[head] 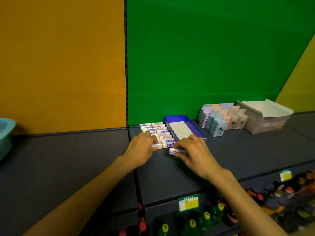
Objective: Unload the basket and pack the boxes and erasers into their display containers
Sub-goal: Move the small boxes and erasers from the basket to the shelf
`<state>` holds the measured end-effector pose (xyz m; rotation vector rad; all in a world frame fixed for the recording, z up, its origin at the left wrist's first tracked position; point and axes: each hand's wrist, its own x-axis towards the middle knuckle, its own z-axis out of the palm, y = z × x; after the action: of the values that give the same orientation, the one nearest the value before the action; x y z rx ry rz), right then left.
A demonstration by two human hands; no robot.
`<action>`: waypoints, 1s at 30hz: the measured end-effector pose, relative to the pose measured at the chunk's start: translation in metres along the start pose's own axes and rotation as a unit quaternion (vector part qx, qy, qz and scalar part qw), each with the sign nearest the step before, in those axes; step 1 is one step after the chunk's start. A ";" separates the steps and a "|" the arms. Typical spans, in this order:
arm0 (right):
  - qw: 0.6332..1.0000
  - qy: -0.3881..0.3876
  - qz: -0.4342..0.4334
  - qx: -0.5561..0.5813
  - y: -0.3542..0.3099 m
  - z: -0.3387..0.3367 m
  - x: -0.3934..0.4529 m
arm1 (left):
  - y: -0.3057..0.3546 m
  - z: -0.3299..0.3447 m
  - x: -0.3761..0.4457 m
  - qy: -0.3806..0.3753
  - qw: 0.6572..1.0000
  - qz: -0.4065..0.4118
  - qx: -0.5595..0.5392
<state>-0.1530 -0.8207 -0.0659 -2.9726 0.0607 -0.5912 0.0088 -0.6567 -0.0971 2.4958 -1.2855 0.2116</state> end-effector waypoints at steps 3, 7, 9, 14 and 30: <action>0.999 0.014 -0.015 -0.041 0.005 0.010 0.016 | -0.001 0.002 0.005 -0.001 1.000 -0.011 0.018; 0.997 0.000 -0.035 -0.062 0.010 0.018 0.036 | 0.001 -0.003 0.010 0.007 1.000 -0.015 0.024; 0.996 -0.014 -0.051 -0.078 0.014 0.021 0.042 | 0.002 -0.008 0.008 0.010 0.999 -0.026 0.024; 0.992 -0.029 -0.074 -0.099 0.020 0.028 0.047 | -0.002 -0.025 -0.002 0.041 0.997 -0.060 0.018; 0.974 -0.043 -0.201 0.097 -0.030 -0.001 0.044 | 0.044 -0.083 -0.104 0.099 0.964 -0.223 0.103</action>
<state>-0.1119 -0.7942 -0.0444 -2.8224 -0.5841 -0.4712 -0.0857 -0.5718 -0.0381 2.7731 -0.6286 0.4912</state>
